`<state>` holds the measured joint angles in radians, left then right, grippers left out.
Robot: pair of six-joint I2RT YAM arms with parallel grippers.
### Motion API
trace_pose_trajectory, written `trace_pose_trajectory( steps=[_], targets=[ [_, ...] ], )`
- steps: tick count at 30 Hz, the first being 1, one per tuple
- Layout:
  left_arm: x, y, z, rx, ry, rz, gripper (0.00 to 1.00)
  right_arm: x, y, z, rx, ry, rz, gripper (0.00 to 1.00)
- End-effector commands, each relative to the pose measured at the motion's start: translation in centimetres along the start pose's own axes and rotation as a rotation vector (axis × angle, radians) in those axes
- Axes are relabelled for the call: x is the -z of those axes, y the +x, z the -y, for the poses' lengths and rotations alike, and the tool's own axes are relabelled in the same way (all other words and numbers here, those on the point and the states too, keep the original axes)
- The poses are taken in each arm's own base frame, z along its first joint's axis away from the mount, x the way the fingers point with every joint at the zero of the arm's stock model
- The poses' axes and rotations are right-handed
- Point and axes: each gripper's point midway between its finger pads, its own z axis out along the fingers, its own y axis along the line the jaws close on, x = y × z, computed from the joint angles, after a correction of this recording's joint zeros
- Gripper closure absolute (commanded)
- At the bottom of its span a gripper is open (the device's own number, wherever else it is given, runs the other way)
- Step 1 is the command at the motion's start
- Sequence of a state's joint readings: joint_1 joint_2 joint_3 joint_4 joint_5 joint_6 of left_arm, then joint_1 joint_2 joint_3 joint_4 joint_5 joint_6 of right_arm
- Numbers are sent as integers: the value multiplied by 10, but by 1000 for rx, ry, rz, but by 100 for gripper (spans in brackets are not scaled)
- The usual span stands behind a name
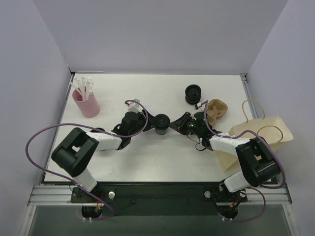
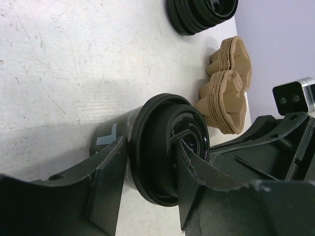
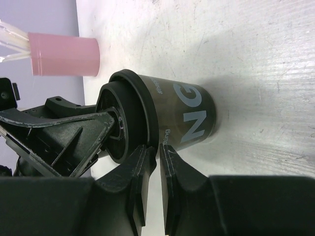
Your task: Pack the takeout coffee
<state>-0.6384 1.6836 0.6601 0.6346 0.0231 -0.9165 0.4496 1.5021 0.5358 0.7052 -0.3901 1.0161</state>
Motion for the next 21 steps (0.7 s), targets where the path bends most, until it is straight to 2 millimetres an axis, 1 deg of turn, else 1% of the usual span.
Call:
trace_pose_trajectory(
  steps=[1, 3, 4, 6, 7, 8, 9, 11, 13, 14, 15, 16, 17, 18, 19, 20, 21],
  targets=[
    [105, 148, -184, -99, -649, -575, 50, 27, 65, 108, 9, 406, -150, 85],
    [104, 147, -184, -103, -650, -580, 50, 24, 58, 88, 27, 335, -145, 83],
    [104, 148, -184, -108, -649, -589, 50, 21, 48, 57, 62, 244, -143, 81],
    [100, 146, -180, -120, -630, -593, 50, 22, 37, 28, 72, 160, -150, 78],
    [99, 147, -178, -139, -607, -611, 50, 26, 30, 6, 95, 86, -157, 76],
    [94, 146, -174, -153, -583, -615, 50, 27, 16, -15, 112, 42, -136, 75],
    [92, 145, -171, -166, -563, -623, 50, 30, 11, -23, 119, 27, -133, 74],
    [90, 145, -166, -208, -524, -652, 50, 39, -12, -46, 149, -15, -90, 72],
    [85, 141, -161, -240, -498, -662, 50, 44, -20, -48, 154, -7, -89, 71],
    [85, 141, -160, -245, -495, -671, 50, 45, -29, -46, 153, -11, -81, 71],
    [79, 138, -155, -254, -480, -664, 50, 46, -35, -49, 159, -16, -72, 71],
    [84, 139, -158, -258, -498, -688, 50, 46, -40, -47, 159, -10, -68, 70],
    [83, 138, -157, -265, -495, -691, 50, 46, -46, -43, 171, 0, -59, 70],
    [79, 137, -154, -279, -475, -690, 50, 45, -53, -44, 179, 0, -52, 70],
    [78, 136, -153, -282, -473, -695, 50, 40, -54, -39, 182, 7, -64, 69],
    [78, 136, -153, -286, -473, -697, 50, 39, -54, -39, 181, -3, -83, 69],
    [76, 136, -152, -293, -468, -699, 50, 37, -63, -41, 188, -15, -81, 69]
  ],
)
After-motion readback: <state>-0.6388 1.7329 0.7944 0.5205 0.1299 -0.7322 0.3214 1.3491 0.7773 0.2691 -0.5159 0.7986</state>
